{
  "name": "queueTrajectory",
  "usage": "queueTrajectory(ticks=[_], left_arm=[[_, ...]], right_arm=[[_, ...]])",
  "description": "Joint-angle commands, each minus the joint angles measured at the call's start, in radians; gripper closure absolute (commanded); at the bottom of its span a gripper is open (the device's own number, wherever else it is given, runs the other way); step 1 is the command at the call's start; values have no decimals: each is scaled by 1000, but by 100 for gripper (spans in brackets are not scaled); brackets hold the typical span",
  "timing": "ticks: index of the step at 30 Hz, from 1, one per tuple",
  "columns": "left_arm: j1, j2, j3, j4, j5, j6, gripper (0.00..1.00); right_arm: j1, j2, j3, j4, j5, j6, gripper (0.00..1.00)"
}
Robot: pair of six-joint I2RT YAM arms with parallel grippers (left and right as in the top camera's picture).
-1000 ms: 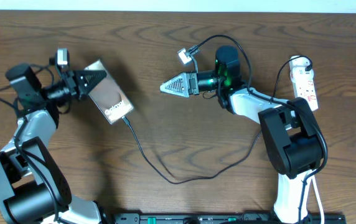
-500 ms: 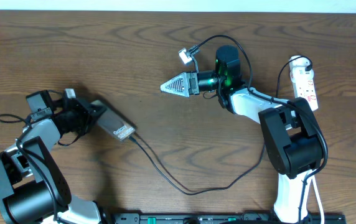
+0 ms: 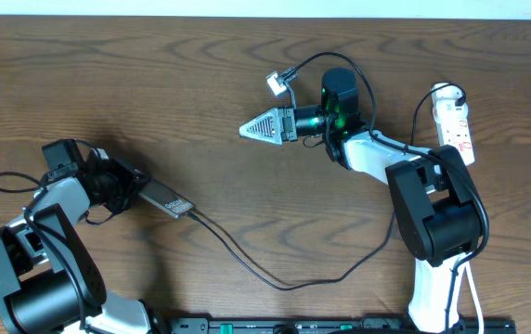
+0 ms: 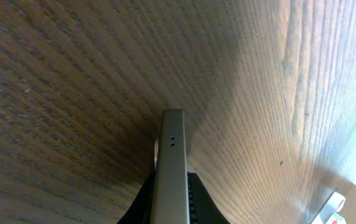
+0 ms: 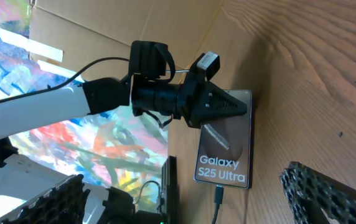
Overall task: Plug charger to phone and switch on socket
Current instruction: 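Lower the phone flat onto the table with the left gripper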
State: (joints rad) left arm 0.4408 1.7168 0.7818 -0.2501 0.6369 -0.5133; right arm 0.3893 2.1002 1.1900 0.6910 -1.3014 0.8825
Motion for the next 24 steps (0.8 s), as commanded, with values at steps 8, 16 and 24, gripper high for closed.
queueTrajectory(ticks=[8,16,24], left_arm=[[4,1,7,-24,-74,23,68],[4,1,7,-34,-73,23,63],[4,1,7,-52,-73,23,62]], right_arm=[[0,-8,13,-3,2,3,1],[0,-8,13,-3,2,3,1],[1,-8,13,-3,2,3,1]])
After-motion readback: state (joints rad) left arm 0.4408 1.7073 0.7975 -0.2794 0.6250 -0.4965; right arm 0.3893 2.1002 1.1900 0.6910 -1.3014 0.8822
